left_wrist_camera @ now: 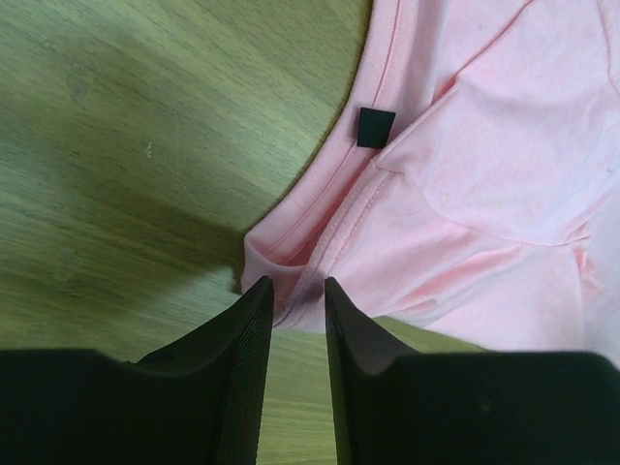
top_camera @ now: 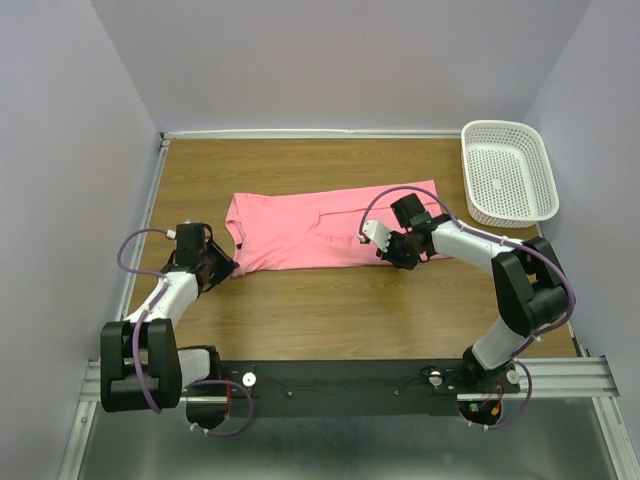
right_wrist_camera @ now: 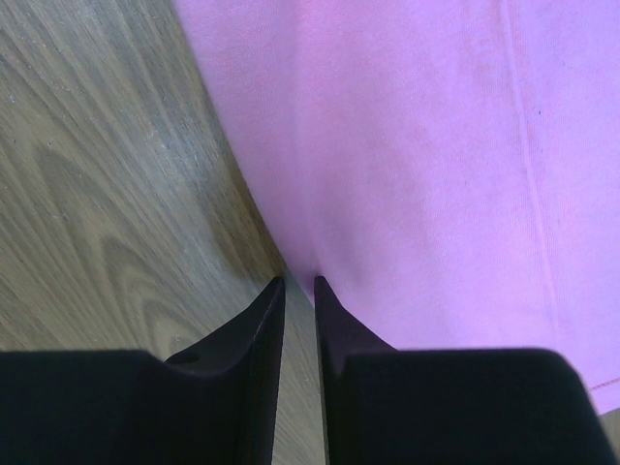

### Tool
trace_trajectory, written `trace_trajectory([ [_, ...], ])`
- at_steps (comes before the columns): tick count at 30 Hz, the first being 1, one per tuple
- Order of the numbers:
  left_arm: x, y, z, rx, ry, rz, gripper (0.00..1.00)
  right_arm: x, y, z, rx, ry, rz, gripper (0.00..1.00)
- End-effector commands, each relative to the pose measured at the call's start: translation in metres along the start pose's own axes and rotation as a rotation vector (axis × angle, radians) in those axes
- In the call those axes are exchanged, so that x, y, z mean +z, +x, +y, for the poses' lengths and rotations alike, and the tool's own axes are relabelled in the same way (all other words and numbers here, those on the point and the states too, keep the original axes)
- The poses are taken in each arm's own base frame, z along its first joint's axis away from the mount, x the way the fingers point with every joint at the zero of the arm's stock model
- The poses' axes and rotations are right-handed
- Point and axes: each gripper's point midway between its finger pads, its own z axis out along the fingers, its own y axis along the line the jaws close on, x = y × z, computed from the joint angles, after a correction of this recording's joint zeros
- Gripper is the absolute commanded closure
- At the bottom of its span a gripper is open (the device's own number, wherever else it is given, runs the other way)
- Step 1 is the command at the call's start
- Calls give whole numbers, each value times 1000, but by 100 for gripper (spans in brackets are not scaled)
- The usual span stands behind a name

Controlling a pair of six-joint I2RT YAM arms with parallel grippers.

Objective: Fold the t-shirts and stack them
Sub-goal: Fold the tshirt

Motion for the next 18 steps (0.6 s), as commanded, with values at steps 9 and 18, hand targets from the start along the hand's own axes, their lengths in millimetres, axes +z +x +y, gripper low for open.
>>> trace_trajectory([
  [9, 1, 2, -9, 46, 27, 37, 89, 10, 2, 4, 21, -33, 4, 74],
  [18, -7, -17, -11, 60, 2, -46, 100, 8, 7, 1, 21, -11, 26, 76],
])
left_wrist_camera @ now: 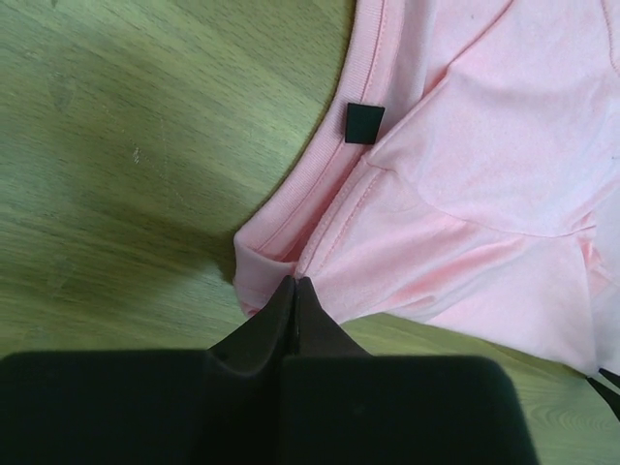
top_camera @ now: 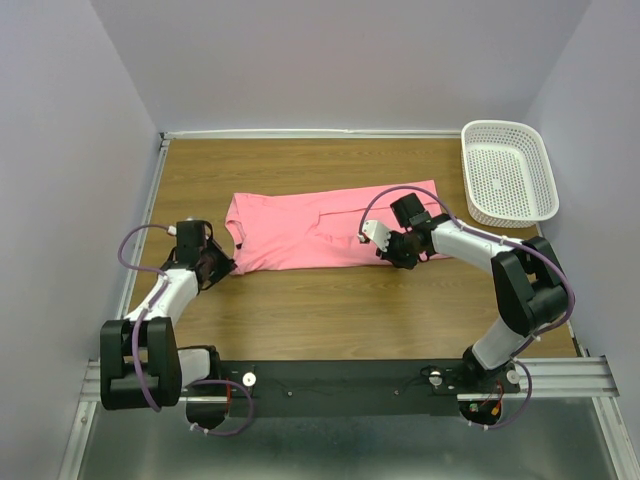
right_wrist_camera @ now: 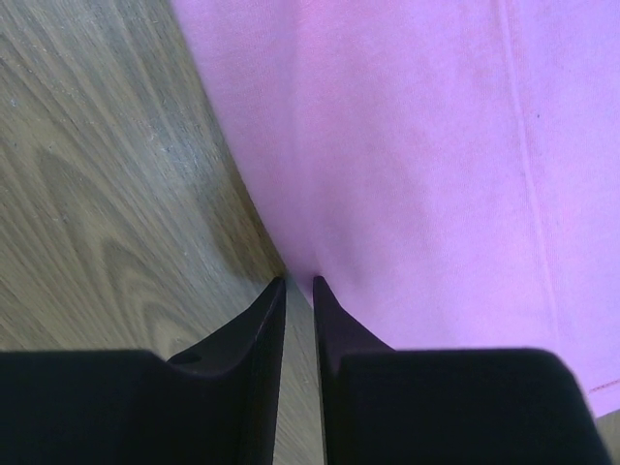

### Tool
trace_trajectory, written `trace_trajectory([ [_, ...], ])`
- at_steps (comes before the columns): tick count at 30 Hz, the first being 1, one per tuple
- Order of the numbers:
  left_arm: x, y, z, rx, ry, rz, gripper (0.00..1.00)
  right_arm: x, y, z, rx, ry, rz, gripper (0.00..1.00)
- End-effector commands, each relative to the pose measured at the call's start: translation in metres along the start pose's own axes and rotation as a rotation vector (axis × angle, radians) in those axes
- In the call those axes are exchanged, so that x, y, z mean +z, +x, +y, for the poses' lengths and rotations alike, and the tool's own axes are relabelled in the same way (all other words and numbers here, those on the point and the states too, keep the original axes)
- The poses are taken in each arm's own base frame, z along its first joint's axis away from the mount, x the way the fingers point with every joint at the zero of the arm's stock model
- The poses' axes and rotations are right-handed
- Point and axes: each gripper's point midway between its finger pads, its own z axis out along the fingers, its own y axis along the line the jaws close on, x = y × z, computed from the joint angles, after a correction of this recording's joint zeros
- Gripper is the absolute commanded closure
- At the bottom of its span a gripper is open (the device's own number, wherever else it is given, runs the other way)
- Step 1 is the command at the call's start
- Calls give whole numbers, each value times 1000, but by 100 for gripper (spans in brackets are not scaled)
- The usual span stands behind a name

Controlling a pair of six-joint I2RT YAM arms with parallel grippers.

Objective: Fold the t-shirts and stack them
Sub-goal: Fold the tshirt

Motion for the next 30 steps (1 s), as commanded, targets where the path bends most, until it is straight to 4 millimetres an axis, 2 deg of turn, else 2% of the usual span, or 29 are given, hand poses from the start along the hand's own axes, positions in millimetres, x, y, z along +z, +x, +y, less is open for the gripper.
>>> trace_trajectory([
  [1, -12, -24, -8, 23, -9, -90, 100, 8, 8, 3, 19, -11, 30, 77],
  [9, -13, -35, 0, -3, -32, -109, 100, 11, 14, 3, 17, -12, 50, 85],
  [12, -13, -38, 3, -10, -38, -112, 100, 11, 14, 2, 16, -6, 53, 95],
  [23, -12, -43, 12, -31, -59, -119, 100, 7, 14, -6, 50, 17, 50, 96],
  [26, -11, -40, 9, -15, -43, -100, 100, 4, 8, -4, 59, 11, 24, 87],
  [27, -12, -42, 7, -3, -33, -99, 99, -2, 2, -6, 66, 22, 0, 82],
  [28, -14, -43, 5, 0, -27, -101, 97, -6, -3, -6, 69, 19, -23, 75],
  [30, -19, -47, -1, 7, -13, -111, 85, -17, -16, -11, 85, 41, -70, 66],
])
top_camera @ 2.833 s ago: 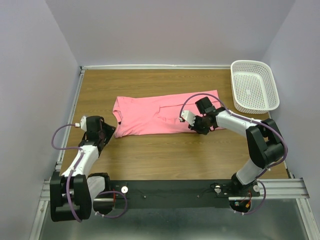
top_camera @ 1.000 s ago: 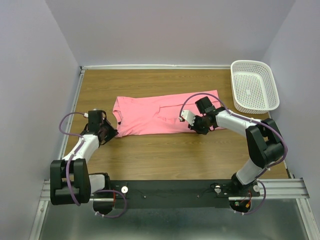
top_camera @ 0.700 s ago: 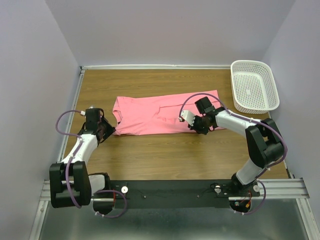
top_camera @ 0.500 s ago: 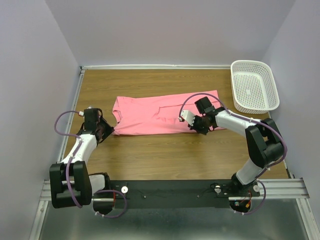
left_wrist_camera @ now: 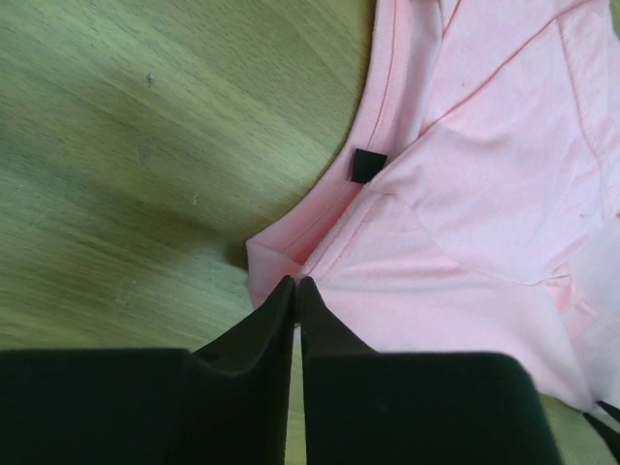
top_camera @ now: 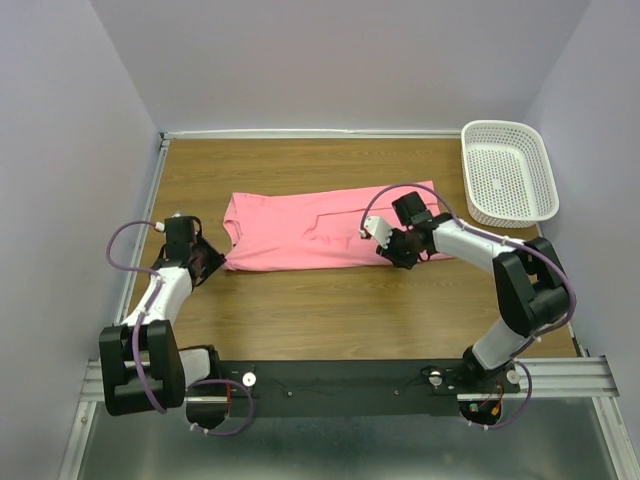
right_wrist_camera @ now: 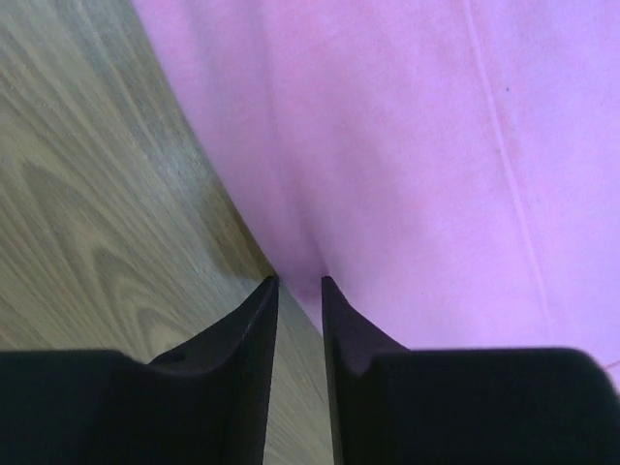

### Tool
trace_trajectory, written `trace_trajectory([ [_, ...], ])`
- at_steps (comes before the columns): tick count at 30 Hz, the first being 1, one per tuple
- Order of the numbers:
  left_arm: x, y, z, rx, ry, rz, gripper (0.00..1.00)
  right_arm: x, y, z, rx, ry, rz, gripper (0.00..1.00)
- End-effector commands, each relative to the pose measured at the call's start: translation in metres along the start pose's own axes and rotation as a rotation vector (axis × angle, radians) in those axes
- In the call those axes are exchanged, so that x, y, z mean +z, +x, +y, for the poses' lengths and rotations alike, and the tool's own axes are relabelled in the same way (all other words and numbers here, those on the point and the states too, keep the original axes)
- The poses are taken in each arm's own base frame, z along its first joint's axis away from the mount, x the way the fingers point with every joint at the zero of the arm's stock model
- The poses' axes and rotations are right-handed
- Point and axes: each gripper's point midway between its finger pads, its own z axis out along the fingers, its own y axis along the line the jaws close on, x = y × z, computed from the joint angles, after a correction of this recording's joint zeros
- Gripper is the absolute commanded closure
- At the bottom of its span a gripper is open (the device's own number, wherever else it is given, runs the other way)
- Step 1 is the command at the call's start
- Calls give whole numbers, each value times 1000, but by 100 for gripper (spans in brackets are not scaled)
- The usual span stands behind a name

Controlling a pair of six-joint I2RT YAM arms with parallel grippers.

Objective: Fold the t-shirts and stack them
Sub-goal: Fold the tshirt

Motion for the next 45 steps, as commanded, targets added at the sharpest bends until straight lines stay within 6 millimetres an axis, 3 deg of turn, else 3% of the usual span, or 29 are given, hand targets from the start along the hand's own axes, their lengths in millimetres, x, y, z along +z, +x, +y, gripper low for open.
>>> trace_trajectory([
  [1, -16, -22, -13, 30, 26, -57, 66, -25, -26, -7, 34, 29, -105, 61],
  [4, -38, -44, -19, 24, 15, -155, 43, -50, -50, -14, 50, 64, -192, 49],
  [7, -62, -54, -27, 14, 55, -229, 35, -66, -66, -11, 73, 56, -264, 43],
  [9, -63, -35, -35, -16, 146, -184, 35, -76, -76, -8, 86, 45, -314, 42],
  [10, -67, -28, -40, -26, 196, -174, 30, -80, -82, -2, 84, 17, -345, 41],
  [11, -63, -7, -40, -62, 240, -105, 30, -84, -85, 1, 88, 10, -366, 41],
  [14, -55, 25, -30, -126, 254, -16, 30, -88, -90, 7, 86, -19, -398, 41],
  [16, -49, 35, -23, -152, 238, 11, 30, -87, -91, 7, 83, -28, -402, 41],
  [28, -12, 31, -8, -269, 125, 22, 30, -77, -84, 12, 90, -49, -374, 40],
  [32, 8, 29, 5, -283, 35, 30, 34, -79, -85, 11, 89, -47, -380, 40],
  [35, 15, 20, 0, -278, 42, 17, 54, -78, -84, 12, 90, -47, -376, 40],
  [36, 16, 18, -1, -281, 43, 12, 70, -77, -83, 12, 91, -47, -374, 41],
  [37, 16, 14, -2, -280, 46, -1, 78, -78, -84, 12, 89, -47, -376, 40],
  [44, 28, -19, 11, -250, -48, -73, 80, -78, -83, 13, 85, -49, -375, 40],
  [45, 29, -32, 9, -253, -42, -89, 80, -77, -84, 13, 82, -50, -376, 41],
])
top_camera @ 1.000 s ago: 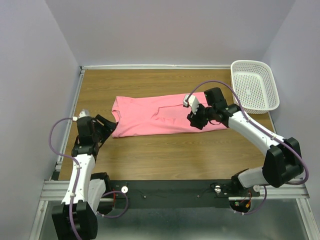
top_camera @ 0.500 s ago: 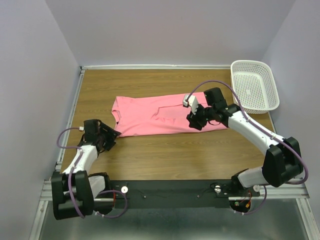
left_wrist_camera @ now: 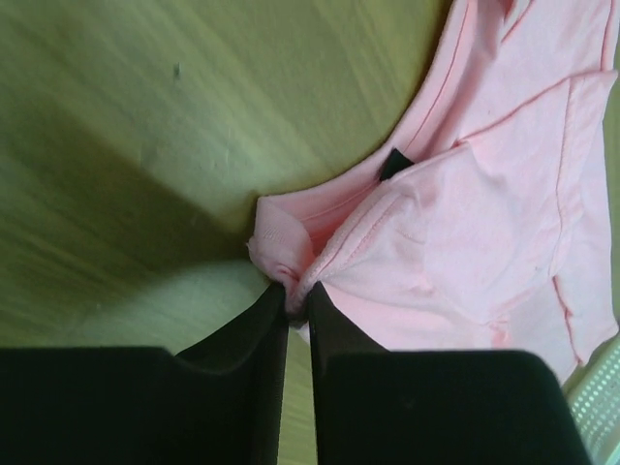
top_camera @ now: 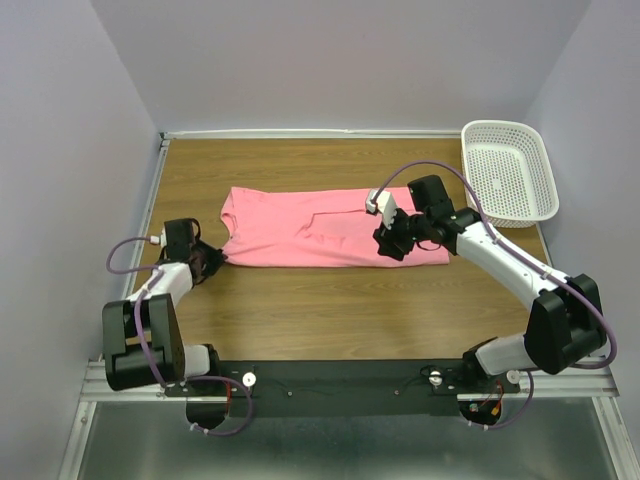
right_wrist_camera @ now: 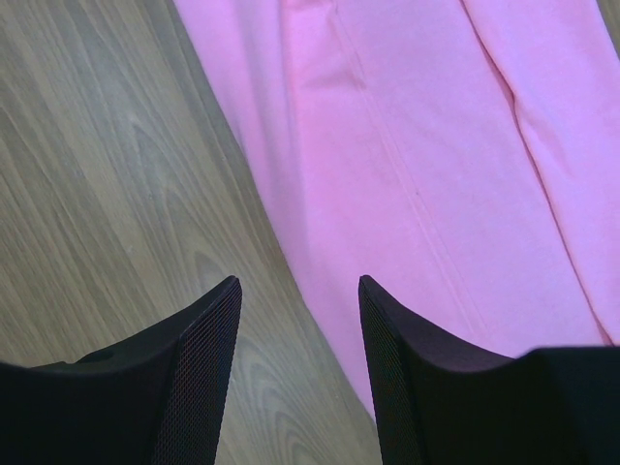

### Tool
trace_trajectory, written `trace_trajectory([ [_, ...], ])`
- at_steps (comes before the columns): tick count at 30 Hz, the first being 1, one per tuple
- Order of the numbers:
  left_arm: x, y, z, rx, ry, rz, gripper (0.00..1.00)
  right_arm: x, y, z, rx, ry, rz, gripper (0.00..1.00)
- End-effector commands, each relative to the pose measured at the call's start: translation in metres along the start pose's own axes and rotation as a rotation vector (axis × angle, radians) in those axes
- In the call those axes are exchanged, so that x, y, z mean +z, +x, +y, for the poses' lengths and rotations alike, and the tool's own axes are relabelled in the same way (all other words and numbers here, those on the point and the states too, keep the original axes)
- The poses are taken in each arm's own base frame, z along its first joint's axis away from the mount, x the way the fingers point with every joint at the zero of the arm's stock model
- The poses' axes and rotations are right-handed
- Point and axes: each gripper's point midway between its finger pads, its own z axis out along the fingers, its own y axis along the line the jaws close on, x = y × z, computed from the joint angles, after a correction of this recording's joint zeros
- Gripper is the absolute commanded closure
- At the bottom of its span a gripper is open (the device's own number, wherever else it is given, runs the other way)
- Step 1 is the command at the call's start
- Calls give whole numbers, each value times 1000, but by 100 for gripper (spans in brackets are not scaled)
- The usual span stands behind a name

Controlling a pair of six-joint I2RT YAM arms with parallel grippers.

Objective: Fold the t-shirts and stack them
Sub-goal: Fold the tshirt

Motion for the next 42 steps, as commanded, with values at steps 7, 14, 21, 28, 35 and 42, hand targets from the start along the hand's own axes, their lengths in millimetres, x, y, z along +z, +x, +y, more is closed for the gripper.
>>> trace_trajectory([
  [7, 26, -78, -18, 108, -39, -93, 77, 10, 8, 2, 0, -41, 21, 41],
  [14, 10, -100, -14, 161, -35, -125, 52, 38, 8, -28, 22, -23, 81, 40],
  [21, -59, -122, -48, 278, 102, -301, 34, 110, -63, -79, 303, -144, -60, 39],
  [28, -156, -90, -118, 655, 551, -467, 20, 197, -135, -113, 600, -273, -193, 28],
  [35, -168, -83, -118, 708, 548, -504, 19, 252, -164, -147, 658, -29, -295, 13],
  [42, -157, -80, -116, 703, 548, -462, 19, 281, -132, -138, 700, -31, -242, 23],
])
